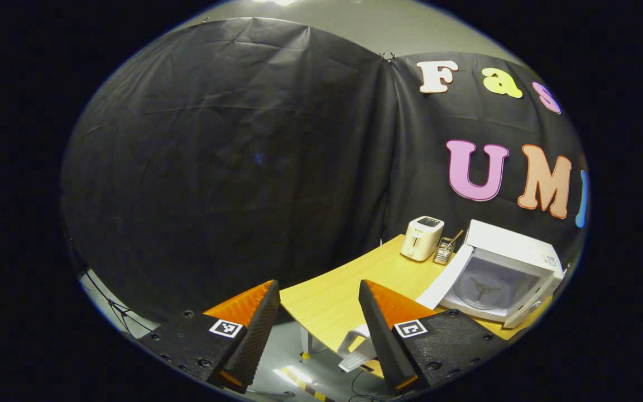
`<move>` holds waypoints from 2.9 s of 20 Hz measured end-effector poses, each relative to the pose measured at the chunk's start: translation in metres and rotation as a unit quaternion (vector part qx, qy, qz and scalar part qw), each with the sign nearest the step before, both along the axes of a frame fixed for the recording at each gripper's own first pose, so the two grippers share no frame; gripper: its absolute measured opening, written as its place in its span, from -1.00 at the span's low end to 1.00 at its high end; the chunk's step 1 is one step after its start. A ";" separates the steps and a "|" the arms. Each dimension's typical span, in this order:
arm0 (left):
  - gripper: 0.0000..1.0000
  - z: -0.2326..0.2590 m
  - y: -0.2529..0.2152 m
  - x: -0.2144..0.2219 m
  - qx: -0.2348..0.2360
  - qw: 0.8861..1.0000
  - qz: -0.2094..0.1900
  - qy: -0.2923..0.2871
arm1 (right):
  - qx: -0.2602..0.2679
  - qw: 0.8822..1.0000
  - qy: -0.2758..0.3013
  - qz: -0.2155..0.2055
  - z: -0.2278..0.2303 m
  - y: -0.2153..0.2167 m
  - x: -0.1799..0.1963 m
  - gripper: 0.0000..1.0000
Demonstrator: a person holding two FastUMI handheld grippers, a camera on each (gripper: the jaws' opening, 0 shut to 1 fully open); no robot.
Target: Open the microwave oven with the left hand, put the food in, and close the microwave oven.
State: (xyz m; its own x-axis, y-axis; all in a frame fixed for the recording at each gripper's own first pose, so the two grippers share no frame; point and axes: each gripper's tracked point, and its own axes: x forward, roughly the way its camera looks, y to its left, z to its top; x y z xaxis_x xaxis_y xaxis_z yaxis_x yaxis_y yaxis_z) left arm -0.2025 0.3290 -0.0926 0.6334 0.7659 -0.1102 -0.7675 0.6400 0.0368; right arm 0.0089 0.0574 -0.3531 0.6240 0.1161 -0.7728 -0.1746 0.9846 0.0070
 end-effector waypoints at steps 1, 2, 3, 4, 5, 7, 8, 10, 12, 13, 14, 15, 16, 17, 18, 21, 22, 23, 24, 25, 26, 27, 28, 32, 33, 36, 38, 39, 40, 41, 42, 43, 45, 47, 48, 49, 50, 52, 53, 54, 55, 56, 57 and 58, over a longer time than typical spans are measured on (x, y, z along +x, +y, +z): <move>0.67 0.008 -0.008 0.004 0.004 1.000 0.001 -0.008 | 0.000 1.000 0.009 0.003 -0.006 -0.002 0.005 0.87; 0.59 0.015 -0.015 0.007 0.011 1.000 0.001 -0.013 | -0.003 1.000 0.019 0.004 -0.014 -0.007 0.009 0.87; 0.67 0.022 -0.022 0.011 0.020 1.000 0.002 -0.015 | -0.009 0.999 0.033 0.004 -0.022 -0.013 0.013 0.99; 0.66 0.026 -0.026 0.017 0.029 0.999 0.001 -0.015 | -0.015 0.999 0.049 0.001 -0.032 -0.019 0.017 0.98; 0.66 0.029 -0.033 0.023 0.033 0.999 -0.003 -0.016 | -0.017 0.998 0.067 0.000 -0.042 -0.023 0.019 0.98; 0.66 0.035 -0.049 0.035 0.027 0.999 -0.013 -0.022 | -0.020 0.994 0.107 0.001 -0.061 -0.028 0.021 0.99; 0.59 0.036 -0.056 0.039 0.024 0.999 -0.017 -0.025 | -0.022 0.992 0.120 -0.001 -0.068 -0.032 0.022 0.87; 0.67 0.040 -0.065 0.046 0.027 0.999 -0.020 -0.027 | -0.034 0.990 0.135 0.003 -0.080 -0.038 0.027 0.87; 0.58 0.041 -0.071 0.050 0.037 0.999 -0.020 -0.018 | -0.041 0.988 0.146 0.014 -0.088 -0.039 0.030 0.87; 0.58 0.043 -0.074 0.053 0.042 0.999 -0.021 -0.013 | -0.044 0.988 0.150 0.018 -0.091 -0.039 0.032 0.87; 0.58 0.045 -0.076 0.055 0.044 0.999 -0.021 -0.011 | -0.047 0.987 0.153 0.021 -0.095 -0.039 0.034 1.00; 0.58 0.046 -0.078 0.057 0.044 0.999 -0.022 -0.013 | -0.051 0.986 0.155 0.024 -0.099 -0.039 0.035 1.00; 0.58 0.047 -0.080 0.058 0.041 0.999 -0.023 -0.016 | -0.057 0.986 0.155 0.025 -0.102 -0.041 0.037 0.87; 0.67 0.045 -0.081 0.060 0.036 0.999 -0.024 -0.017 | -0.062 0.986 0.154 0.026 -0.103 -0.042 0.039 0.87; 0.66 0.043 -0.081 0.060 0.033 0.999 -0.025 -0.018 | -0.067 0.985 0.154 0.025 -0.107 -0.043 0.039 1.00; 0.67 0.040 -0.075 0.062 0.037 0.999 -0.027 -0.006 | -0.077 0.984 0.158 0.015 -0.114 -0.047 0.041 1.00; 0.66 0.037 -0.073 0.064 0.035 0.999 -0.031 -0.001 | -0.076 0.985 0.157 0.010 -0.115 -0.048 0.041 0.86; 0.66 0.035 -0.072 0.069 0.031 0.999 -0.038 0.000 | -0.073 0.985 0.158 0.003 -0.116 -0.047 0.041 0.84; 0.67 0.034 -0.070 0.073 0.026 0.999 -0.046 0.000 | -0.068 0.984 0.163 -0.006 -0.118 -0.046 0.038 0.84; 0.67 0.032 -0.067 0.077 0.021 0.998 -0.054 -0.001 | -0.067 0.985 0.160 -0.020 -0.118 -0.046 0.038 0.80; 0.67 0.029 -0.064 0.080 0.017 0.998 -0.063 0.001 | -0.066 0.985 0.159 -0.031 -0.119 -0.045 0.038 0.69; 0.66 0.025 -0.058 0.084 0.013 0.997 -0.073 0.006 | -0.067 0.984 0.158 -0.043 -0.118 -0.044 0.036 0.67; 0.66 0.020 -0.052 0.086 0.011 0.996 -0.083 0.014 | -0.068 0.984 0.154 -0.054 -0.118 -0.045 0.036 0.69; 0.66 0.009 -0.030 0.099 0.009 0.991 -0.125 0.040 | -0.047 0.980 0.149 -0.127 -0.116 -0.034 0.023 0.42; 0.66 0.004 -0.026 0.103 0.003 0.990 -0.136 0.046 | -0.034 0.978 0.150 -0.144 -0.115 -0.028 0.018 0.42; 0.67 -0.012 -0.017 0.112 -0.015 0.984 -0.168 0.061 | -0.012 0.974 0.141 -0.175 -0.110 -0.009 0.005 0.53; 0.67 -0.017 -0.011 0.117 -0.016 0.979 -0.190 0.069 | 0.005 0.975 0.124 -0.184 -0.102 0.011 0.000 0.53; 0.67 -0.020 -0.008 0.120 -0.017 0.977 -0.201 0.071 | 0.019 0.975 0.114 -0.189 -0.099 0.023 -0.001 0.53; 0.67 -0.022 -0.007 0.123 -0.020 0.974 -0.213 0.071 | 0.033 0.975 0.104 -0.195 -0.096 0.036 0.000 0.54; 0.67 -0.024 -0.005 0.126 -0.023 0.972 -0.224 0.072 | 0.047 0.974 0.093 -0.200 -0.092 0.050 0.001 0.54; 0.67 -0.027 -0.002 0.128 -0.025 0.970 -0.232 0.072 | 0.062 0.974 0.083 -0.203 -0.088 0.065 0.002 0.53; 0.67 -0.030 0.002 0.130 -0.025 0.968 -0.240 0.076 | 0.080 0.973 0.072 -0.206 -0.084 0.080 0.004 0.53; 0.67 -0.036 0.010 0.131 -0.028 0.964 -0.252 0.079 | 0.123 0.969 0.052 -0.207 -0.076 0.115 0.011 0.43; 0.67 -0.042 0.016 0.134 -0.037 0.961 -0.263 0.082 | 0.168 0.963 0.032 -0.208 -0.070 0.146 0.019 0.43; 0.67 -0.046 0.018 0.135 -0.043 0.959 -0.268 0.083 | 0.183 0.959 0.019 -0.215 -0.066 0.156 0.025 0.43; 0.67 -0.050 0.020 0.135 -0.049 0.957 -0.272 0.085 | 0.195 0.956 0.009 -0.218 -0.065 0.166 0.030 0.42; 0.67 -0.053 0.023 0.135 -0.053 0.956 -0.276 0.088 | 0.204 0.954 -0.002 -0.220 -0.063 0.178 0.036 0.42; 0.67 -0.058 0.025 0.136 -0.060 0.952 -0.285 0.090 | 0.217 0.950 -0.027 -0.221 -0.056 0.193 0.051 0.53; 0.67 -0.061 0.026 0.136 -0.064 0.950 -0.290 0.093 | 0.224 0.949 -0.039 -0.220 -0.052 0.201 0.060 0.53; 0.67 -0.066 0.028 0.136 -0.067 0.949 -0.293 0.097 | 0.231 0.946 -0.050 -0.221 -0.048 0.210 0.070 0.53; 0.67 -0.071 0.029 0.136 -0.070 0.947 -0.296 0.101 | 0.239 0.943 -0.060 -0.224 -0.044 0.216 0.079 0.53; 0.67 -0.074 0.030 0.135 -0.074 0.946 -0.298 0.103 | 0.246 0.940 -0.068 -0.228 -0.040 0.222 0.089 0.42; 0.67 -0.076 0.030 0.136 -0.078 0.945 -0.300 0.104 | 0.247 0.938 -0.074 -0.231 -0.037 0.227 0.098 0.42; 0.67 -0.078 0.031 0.136 -0.082 0.944 -0.301 0.106 | 0.247 0.937 -0.086 -0.233 -0.034 0.230 0.110 0.41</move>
